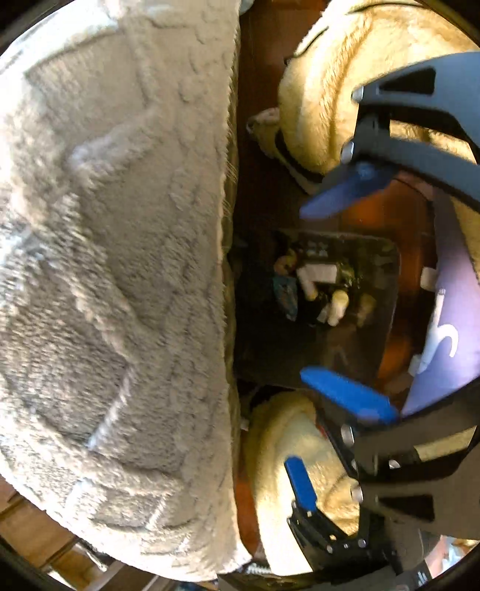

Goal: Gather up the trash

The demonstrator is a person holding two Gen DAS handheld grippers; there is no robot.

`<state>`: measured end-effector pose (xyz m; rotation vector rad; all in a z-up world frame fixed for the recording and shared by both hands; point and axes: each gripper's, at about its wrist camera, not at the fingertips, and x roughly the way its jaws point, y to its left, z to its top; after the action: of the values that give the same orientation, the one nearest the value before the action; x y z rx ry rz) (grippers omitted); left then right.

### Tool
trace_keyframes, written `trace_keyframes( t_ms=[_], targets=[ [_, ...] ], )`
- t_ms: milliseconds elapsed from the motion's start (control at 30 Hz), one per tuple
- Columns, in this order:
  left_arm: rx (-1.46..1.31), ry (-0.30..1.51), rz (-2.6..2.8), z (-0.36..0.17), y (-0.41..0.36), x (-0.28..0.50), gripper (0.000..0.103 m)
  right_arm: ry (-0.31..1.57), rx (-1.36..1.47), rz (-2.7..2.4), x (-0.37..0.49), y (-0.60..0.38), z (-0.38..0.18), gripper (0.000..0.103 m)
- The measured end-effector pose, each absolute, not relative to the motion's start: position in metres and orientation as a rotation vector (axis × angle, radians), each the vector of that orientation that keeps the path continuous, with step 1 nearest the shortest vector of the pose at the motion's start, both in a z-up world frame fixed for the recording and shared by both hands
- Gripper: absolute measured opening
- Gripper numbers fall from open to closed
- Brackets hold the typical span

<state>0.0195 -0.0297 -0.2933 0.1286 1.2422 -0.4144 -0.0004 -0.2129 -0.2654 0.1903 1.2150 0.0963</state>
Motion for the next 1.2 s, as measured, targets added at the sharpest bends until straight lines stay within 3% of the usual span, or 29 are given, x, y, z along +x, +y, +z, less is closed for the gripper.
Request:
trace_keyframes(
  t_ms=[100, 300, 867, 1200],
  targets=[
    [0.127, 1.217, -0.402, -0.284, -0.025, 0.019, 0.089, 1.2, 0.181, 0.079, 0.0, -0.214, -0.258, 0.099],
    [0.117, 1.166, -0.389, -0.261, -0.021, 0.024, 0.095, 1.137, 0.182, 0.036, 0.001, -0.228, -0.225, 0.099],
    [0.09, 0.683, -0.205, -0.057, 0.0, 0.032, 0.095, 0.666, 0.129, -0.098, -0.017, -0.28, -0.03, 0.1],
    [0.044, 0.485, -0.123, 0.027, 0.015, 0.018, 0.095, 0.431, 0.124, -0.157, -0.045, -0.297, 0.045, 0.1]
  ],
)
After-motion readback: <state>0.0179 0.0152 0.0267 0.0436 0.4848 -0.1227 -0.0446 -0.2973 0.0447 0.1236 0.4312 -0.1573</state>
